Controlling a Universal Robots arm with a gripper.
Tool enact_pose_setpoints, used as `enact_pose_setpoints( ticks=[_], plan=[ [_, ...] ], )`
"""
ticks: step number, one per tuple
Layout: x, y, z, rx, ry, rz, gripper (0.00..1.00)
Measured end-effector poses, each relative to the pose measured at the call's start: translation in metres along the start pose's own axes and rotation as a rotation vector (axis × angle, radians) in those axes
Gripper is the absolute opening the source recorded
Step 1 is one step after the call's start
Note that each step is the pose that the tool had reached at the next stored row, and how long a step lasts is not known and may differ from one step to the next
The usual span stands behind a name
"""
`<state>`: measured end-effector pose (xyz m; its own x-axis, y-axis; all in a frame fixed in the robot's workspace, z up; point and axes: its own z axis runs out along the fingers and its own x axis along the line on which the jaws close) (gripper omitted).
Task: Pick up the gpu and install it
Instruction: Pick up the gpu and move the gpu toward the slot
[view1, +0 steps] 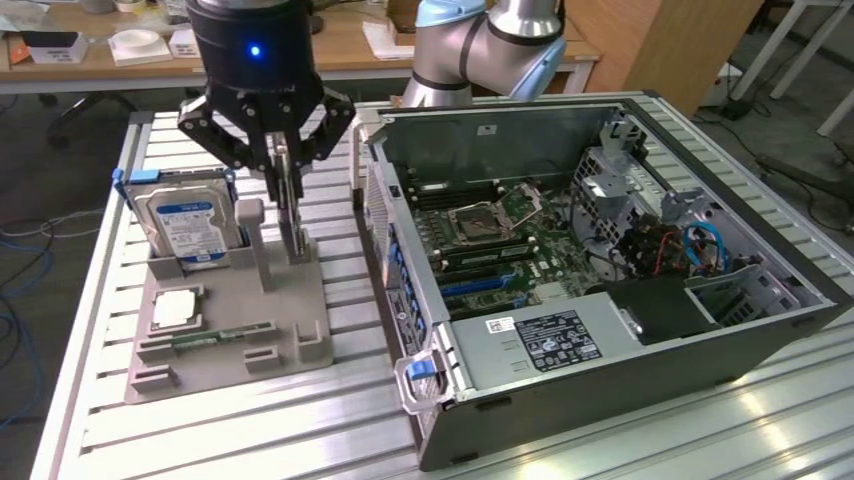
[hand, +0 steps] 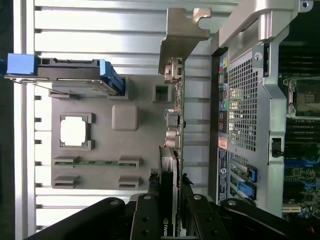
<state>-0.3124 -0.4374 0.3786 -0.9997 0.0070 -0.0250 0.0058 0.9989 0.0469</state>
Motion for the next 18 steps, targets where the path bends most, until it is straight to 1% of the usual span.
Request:
enact_pose_setpoints(
  ticks=[18],
  plan=[
    [-0.001, 0.0025, -0.0533, -0.0052, -0.0001, 0.0, 0.26]
  ],
)
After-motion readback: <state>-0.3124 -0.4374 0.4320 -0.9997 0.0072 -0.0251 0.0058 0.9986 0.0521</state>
